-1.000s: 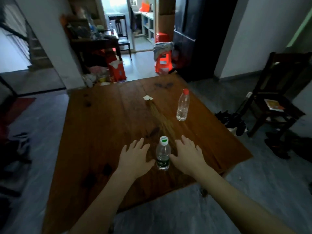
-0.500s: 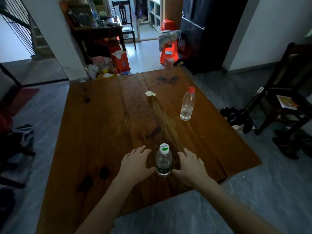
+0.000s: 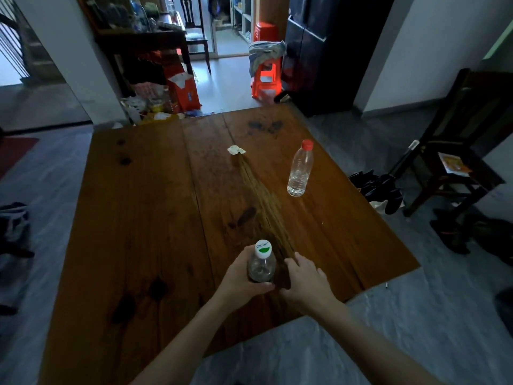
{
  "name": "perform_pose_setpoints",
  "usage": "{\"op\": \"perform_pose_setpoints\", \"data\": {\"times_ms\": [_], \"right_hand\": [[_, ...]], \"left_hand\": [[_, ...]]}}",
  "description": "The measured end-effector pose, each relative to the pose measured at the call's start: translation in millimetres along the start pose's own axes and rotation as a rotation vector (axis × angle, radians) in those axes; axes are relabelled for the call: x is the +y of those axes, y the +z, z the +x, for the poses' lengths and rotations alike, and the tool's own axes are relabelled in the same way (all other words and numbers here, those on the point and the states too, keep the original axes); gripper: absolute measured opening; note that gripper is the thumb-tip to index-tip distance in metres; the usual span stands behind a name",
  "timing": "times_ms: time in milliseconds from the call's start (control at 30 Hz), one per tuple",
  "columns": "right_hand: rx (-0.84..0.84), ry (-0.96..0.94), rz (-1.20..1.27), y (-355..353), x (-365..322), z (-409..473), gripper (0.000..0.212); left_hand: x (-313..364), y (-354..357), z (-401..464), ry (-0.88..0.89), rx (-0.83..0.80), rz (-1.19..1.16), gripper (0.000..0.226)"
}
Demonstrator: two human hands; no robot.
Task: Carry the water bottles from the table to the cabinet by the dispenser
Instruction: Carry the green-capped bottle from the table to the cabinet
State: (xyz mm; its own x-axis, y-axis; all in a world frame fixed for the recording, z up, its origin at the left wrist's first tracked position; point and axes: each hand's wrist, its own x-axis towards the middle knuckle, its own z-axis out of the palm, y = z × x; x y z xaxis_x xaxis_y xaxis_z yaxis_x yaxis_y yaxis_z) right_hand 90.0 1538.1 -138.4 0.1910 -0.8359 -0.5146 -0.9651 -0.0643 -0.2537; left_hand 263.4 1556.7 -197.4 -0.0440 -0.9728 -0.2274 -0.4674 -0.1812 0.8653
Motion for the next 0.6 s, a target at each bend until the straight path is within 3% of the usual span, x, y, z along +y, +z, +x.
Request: {"op": "perform_pose_setpoints", "data": {"times_ms": [267,400,533,600], "right_hand": [[0.026,-0.049,0.075,2.6,4.3,4.9,0.074],[-0.112,-0.040,0.655,-1.6,10.3,3.7,0.052],[-0.176,0.154,1.329,-3.4,6.3,1.6,0.024],[-0.219,0.253,1.527,-2.6,3.1,1.1,0.024]], "left_hand": [[3.8,-2.7,-2.0,0.112,0.096,0.007,0.065],[24.1,-26.4,-12.3,0.194,0.130,-0.012,0.065],[50.4,-53.3,-31.2,0.248,0.174,-0.051,0.061],[63.2,-64.6,-38.0,0.286,0.181,-0.038,0.059]]}}
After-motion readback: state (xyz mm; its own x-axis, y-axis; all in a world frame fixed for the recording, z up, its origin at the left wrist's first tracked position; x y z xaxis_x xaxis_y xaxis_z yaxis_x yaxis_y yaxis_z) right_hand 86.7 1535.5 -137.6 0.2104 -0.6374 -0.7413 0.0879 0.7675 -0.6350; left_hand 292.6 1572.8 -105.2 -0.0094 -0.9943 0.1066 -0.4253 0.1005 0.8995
